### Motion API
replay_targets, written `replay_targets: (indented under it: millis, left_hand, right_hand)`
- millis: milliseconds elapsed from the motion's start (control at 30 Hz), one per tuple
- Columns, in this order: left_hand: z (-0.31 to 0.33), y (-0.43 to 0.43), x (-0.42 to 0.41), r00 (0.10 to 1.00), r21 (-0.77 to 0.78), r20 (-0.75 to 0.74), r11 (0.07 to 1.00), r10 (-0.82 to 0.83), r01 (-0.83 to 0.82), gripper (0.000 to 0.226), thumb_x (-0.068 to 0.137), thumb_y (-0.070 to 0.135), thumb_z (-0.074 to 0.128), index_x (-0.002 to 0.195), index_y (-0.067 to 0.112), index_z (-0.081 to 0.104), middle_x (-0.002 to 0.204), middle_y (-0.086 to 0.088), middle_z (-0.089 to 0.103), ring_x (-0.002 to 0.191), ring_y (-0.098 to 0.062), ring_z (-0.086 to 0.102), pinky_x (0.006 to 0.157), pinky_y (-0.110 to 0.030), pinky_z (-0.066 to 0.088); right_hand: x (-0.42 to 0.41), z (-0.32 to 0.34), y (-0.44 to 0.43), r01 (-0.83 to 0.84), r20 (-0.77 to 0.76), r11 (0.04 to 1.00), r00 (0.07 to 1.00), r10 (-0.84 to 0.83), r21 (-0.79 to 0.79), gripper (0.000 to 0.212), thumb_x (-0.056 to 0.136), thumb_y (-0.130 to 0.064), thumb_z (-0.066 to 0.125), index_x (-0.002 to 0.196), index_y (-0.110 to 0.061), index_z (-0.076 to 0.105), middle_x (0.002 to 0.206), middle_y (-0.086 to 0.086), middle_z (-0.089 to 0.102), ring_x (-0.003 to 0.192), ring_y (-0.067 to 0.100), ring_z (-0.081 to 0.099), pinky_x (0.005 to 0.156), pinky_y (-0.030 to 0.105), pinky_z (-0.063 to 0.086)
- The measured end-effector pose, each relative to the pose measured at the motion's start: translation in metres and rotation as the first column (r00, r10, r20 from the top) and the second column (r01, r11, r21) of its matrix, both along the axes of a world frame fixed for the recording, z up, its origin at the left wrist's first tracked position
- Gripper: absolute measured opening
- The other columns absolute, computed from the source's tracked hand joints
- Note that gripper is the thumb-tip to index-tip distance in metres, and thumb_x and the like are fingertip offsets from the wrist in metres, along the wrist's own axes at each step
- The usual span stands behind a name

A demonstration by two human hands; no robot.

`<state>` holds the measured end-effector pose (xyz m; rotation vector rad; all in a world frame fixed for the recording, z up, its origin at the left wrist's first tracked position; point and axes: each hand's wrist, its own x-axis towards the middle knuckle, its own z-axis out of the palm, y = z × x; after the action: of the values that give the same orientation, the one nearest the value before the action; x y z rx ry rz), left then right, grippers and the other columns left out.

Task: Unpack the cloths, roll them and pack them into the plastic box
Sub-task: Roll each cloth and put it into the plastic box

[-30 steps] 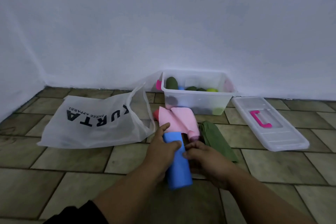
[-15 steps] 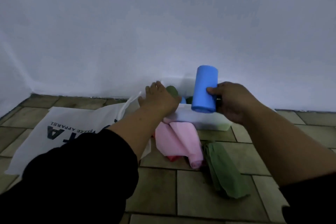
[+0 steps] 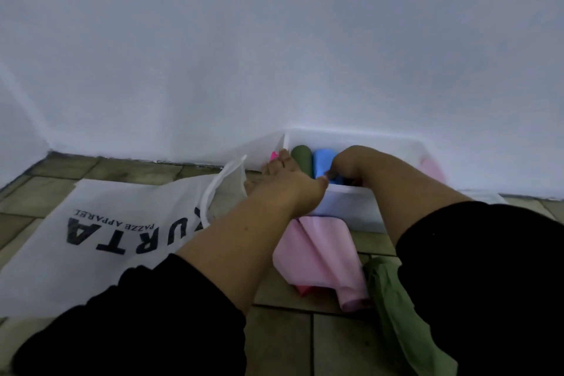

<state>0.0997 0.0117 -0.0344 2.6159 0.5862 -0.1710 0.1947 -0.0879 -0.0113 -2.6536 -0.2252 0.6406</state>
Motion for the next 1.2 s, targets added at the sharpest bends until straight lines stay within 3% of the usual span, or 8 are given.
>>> replay_targets:
  millis: [133,233,400,500,633,700,867,1200]
  left_hand:
    - [-0.001,-0.002,0.0,1.0,-0.007,0.003,1.0,0.003,-0.002,0.092,0.09,0.064,0.033,0.147,0.013,-0.016,0.159,-0.01,-0.008,0.145,-0.031,0.004,0.113,-0.054,0.009]
    - [0.0,-0.001,-0.001,1.0,-0.042,0.021,0.999,-0.005,0.006,0.092,0.09,0.064,0.034,0.148,0.012,-0.016,0.159,-0.01,-0.008,0.146,-0.029,0.002,0.115,-0.052,0.01]
    - [-0.004,-0.003,-0.011,0.991,0.018,0.132,1.0,0.016,-0.019,0.089,0.089,0.065,0.032,0.15,0.013,-0.005,0.159,-0.008,0.004,0.144,-0.029,0.013,0.113,-0.051,0.018]
    - [-0.006,-0.004,-0.029,0.973,-0.019,0.231,1.0,0.009,-0.004,0.082,0.091,0.062,0.029,0.151,0.015,-0.001,0.16,-0.005,0.004,0.145,-0.025,0.012,0.113,-0.049,0.021]
    - [-0.016,-0.008,-0.091,0.936,0.065,0.341,0.995,-0.088,0.07,0.074,0.087,0.06,0.04,0.148,0.026,0.015,0.156,0.0,0.016,0.138,-0.026,0.029,0.106,-0.047,0.035]
    - [-0.035,-0.015,-0.135,0.961,0.138,0.218,0.98,-0.169,0.141,0.07,0.082,0.059,0.047,0.143,0.032,0.023,0.152,0.001,0.023,0.132,-0.024,0.036,0.1,-0.044,0.039]
    - [-0.079,-0.032,-0.198,0.913,0.165,-0.289,0.925,-0.287,0.343,0.084,0.08,0.059,0.048,0.149,0.029,0.01,0.159,-0.006,0.001,0.144,-0.028,0.007,0.111,-0.051,0.023]
    - [-0.086,-0.022,-0.202,0.93,0.142,-0.207,0.932,-0.302,0.334,0.088,0.076,0.067,0.052,0.148,0.032,0.016,0.159,-0.001,0.006,0.144,-0.025,0.01,0.112,-0.053,0.02]
  right_hand:
    - [-0.012,0.006,0.003,-0.122,0.066,0.977,0.989,0.135,-0.172,0.034,0.094,-0.022,0.054,0.118,0.002,0.057,0.096,0.016,0.058,0.096,0.029,0.055,0.08,0.034,0.04]
    - [-0.021,0.012,-0.002,-0.17,0.183,0.957,0.959,0.215,-0.234,0.026,0.092,-0.026,0.054,0.092,0.0,0.059,0.085,0.011,0.053,0.1,0.034,0.059,0.076,0.035,0.042]
    - [-0.036,0.012,-0.042,-0.018,0.503,0.96,0.854,-0.131,0.281,0.025,0.079,-0.034,0.063,0.102,-0.023,0.062,0.088,-0.004,0.065,0.083,0.021,0.063,0.074,0.03,0.049]
    - [-0.082,0.002,-0.087,-0.058,0.579,0.939,0.799,-0.159,0.338,0.017,0.075,-0.04,0.062,0.09,-0.032,0.059,0.078,-0.013,0.061,0.076,0.014,0.059,0.059,0.024,0.038]
    - [-0.155,-0.045,-0.138,0.039,0.402,0.999,0.915,-0.042,0.015,0.079,0.053,-0.081,0.052,0.114,-0.032,0.052,0.109,-0.003,0.062,0.09,0.016,0.06,0.068,0.027,0.042]
    - [-0.181,-0.069,-0.143,0.056,0.328,0.988,0.945,-0.007,-0.142,0.101,0.046,-0.088,0.05,0.128,-0.031,0.04,0.121,0.0,0.054,0.103,0.02,0.058,0.074,0.031,0.046]
    - [-0.197,-0.09,-0.138,0.078,0.356,0.988,0.934,-0.027,-0.13,0.064,0.076,-0.046,0.06,0.129,-0.02,0.035,0.118,0.007,0.055,0.104,0.027,0.058,0.081,0.038,0.05]
    - [-0.271,-0.074,-0.153,-0.3,0.228,0.947,0.92,0.319,-0.113,0.04,0.078,-0.045,0.062,0.112,-0.043,0.041,0.101,-0.012,0.061,0.083,0.005,0.056,0.065,0.021,0.045]
